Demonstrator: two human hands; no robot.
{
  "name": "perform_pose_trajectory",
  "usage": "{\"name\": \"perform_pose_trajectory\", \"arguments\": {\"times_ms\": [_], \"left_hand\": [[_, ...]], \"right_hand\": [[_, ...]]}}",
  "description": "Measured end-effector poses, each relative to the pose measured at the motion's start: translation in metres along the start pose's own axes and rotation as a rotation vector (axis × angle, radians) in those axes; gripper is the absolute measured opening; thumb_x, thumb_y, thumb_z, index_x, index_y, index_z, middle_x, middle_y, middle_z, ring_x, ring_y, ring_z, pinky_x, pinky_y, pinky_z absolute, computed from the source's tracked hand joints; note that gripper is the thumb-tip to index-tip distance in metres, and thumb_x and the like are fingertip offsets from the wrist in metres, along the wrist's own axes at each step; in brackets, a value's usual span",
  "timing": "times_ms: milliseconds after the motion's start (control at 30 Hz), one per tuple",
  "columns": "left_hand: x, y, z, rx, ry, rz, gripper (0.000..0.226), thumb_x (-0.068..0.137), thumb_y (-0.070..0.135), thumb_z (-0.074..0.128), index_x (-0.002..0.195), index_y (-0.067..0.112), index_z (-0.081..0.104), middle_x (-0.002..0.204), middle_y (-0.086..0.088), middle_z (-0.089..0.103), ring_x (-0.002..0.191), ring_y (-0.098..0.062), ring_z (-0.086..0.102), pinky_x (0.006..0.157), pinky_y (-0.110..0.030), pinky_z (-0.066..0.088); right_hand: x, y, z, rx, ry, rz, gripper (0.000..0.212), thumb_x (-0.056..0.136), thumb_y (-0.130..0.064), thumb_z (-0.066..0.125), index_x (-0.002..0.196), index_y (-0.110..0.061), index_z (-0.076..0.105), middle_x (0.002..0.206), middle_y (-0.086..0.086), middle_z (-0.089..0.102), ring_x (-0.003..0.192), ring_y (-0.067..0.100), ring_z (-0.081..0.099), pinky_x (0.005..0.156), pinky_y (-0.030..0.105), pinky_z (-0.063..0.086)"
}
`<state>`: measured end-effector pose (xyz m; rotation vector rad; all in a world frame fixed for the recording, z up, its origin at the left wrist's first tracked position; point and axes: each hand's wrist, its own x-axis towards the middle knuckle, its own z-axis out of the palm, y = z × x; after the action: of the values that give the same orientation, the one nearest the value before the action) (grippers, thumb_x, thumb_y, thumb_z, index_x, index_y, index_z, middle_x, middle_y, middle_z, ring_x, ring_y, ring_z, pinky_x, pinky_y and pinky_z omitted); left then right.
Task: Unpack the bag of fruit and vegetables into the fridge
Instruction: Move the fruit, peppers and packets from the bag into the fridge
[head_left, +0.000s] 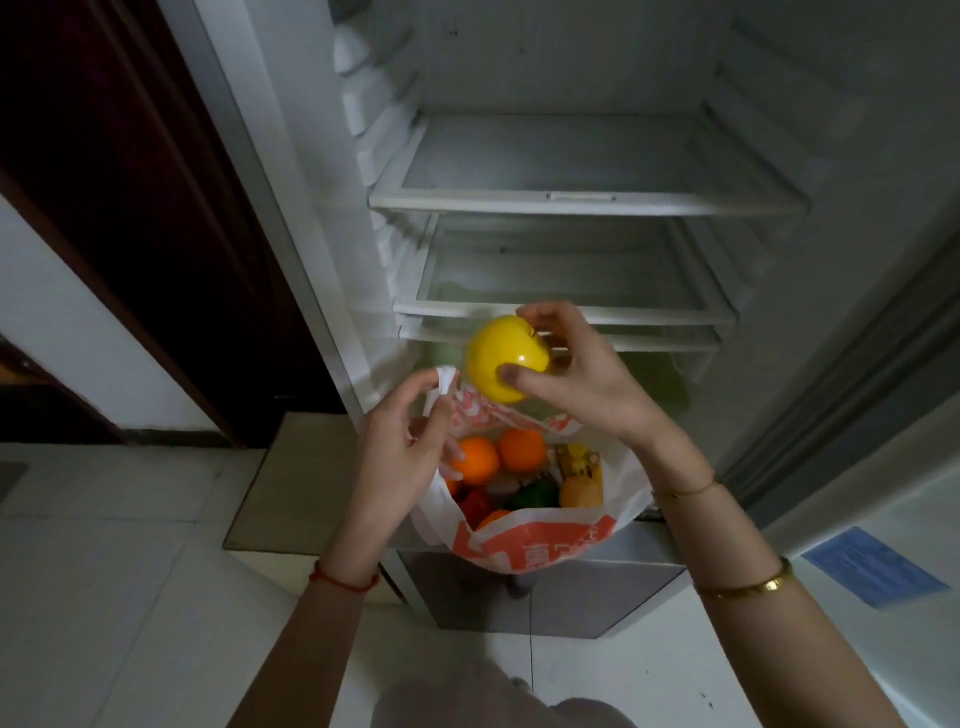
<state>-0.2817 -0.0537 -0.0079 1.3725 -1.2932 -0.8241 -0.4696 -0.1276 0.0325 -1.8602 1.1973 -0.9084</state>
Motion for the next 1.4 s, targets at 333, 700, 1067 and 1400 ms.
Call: {"name": "perform_pose_trajectory", "arguments": {"times_ms": [333, 700, 1067, 1400], "left_hand": [[0.024, 0.015, 0.004, 0.017, 0.001, 0.033, 0.022, 0.097, 0.005, 0.054, 0.117, 0.014, 0.056, 0.082, 0.017, 0.059, 0.054, 0.01, 0.064, 0.05, -0.004, 0.046], [0.033, 0.01, 0.0, -0.089, 0.035, -0.049, 0.023, 0.098, 0.013, 0.055, 0.113, 0.029, 0.061, 0.081, -0.004, 0.071, 0.057, -0.024, 0.07, 0.048, -0.037, 0.059], [0.024, 0.002, -0.004, -0.067, 0.02, -0.063, 0.032, 0.098, 0.015, 0.056, 0.129, 0.017, 0.057, 0.073, -0.013, 0.069, 0.057, -0.023, 0.07, 0.049, -0.033, 0.059], [-0.002, -0.003, -0.004, 0.012, 0.035, 0.012, 0.032, 0.097, 0.012, 0.055, 0.129, 0.013, 0.056, 0.062, -0.011, 0.069, 0.055, -0.022, 0.07, 0.047, -0.035, 0.059]], "right_hand": [[0.082, -0.078, -0.033, -0.08, 0.394, -0.363, 0.066, 0.07, -0.043, 0.072, 0.129, -0.021, 0.053, 0.125, -0.001, 0.059, 0.112, 0.017, 0.057, 0.094, 0.035, 0.05], [0.201, -0.084, 0.006, -0.274, 0.242, -0.256, 0.078, 0.077, -0.033, 0.076, 0.14, -0.008, 0.037, 0.132, 0.012, 0.054, 0.121, 0.032, 0.046, 0.104, 0.036, 0.036], [0.157, -0.069, 0.0, -0.211, 0.557, -0.442, 0.054, 0.079, -0.037, 0.073, 0.119, -0.006, 0.053, 0.117, 0.01, 0.055, 0.107, 0.024, 0.054, 0.092, 0.034, 0.045], [0.025, 0.018, 0.02, -0.052, -0.144, -0.23, 0.024, 0.091, -0.012, 0.062, 0.071, -0.003, 0.07, 0.068, 0.002, 0.071, 0.064, 0.009, 0.068, 0.067, 0.025, 0.055]]}}
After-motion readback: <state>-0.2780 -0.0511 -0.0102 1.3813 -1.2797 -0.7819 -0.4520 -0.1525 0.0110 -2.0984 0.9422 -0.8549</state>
